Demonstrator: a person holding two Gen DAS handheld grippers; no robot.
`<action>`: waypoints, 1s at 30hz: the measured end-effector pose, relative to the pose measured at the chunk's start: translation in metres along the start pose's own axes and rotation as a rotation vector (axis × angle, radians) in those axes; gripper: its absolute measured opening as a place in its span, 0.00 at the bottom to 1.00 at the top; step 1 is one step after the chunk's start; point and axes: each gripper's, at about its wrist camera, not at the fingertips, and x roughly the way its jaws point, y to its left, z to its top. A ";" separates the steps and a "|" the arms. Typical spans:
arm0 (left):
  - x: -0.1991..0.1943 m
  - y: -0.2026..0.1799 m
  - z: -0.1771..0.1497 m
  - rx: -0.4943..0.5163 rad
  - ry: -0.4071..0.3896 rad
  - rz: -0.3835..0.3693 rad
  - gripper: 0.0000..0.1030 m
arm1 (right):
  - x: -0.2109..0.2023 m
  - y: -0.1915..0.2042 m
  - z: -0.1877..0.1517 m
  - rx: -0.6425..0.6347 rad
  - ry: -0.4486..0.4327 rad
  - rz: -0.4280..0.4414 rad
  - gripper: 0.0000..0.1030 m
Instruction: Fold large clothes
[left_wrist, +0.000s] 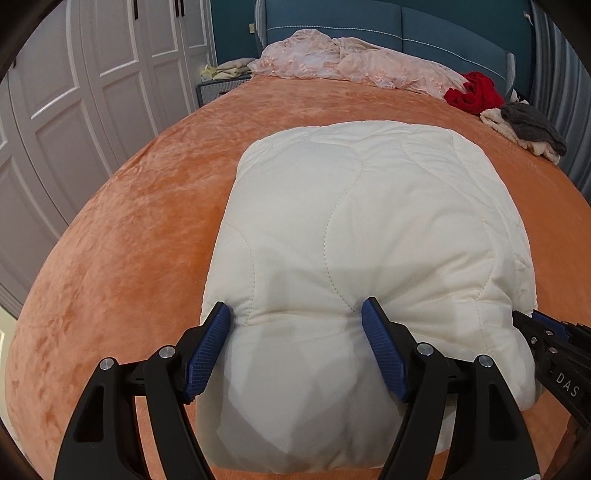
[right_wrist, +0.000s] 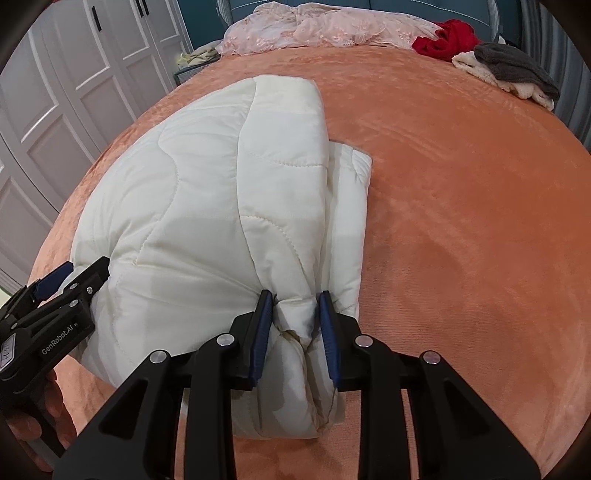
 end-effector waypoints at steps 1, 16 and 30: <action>-0.004 0.002 0.001 -0.009 0.005 -0.008 0.69 | -0.007 0.000 0.002 0.015 0.001 0.002 0.24; -0.127 0.012 -0.066 -0.068 0.045 -0.082 0.68 | -0.109 0.012 -0.081 0.011 0.010 0.000 0.34; -0.200 -0.034 -0.145 0.017 0.067 -0.112 0.67 | -0.189 0.017 -0.164 -0.071 -0.074 -0.028 0.52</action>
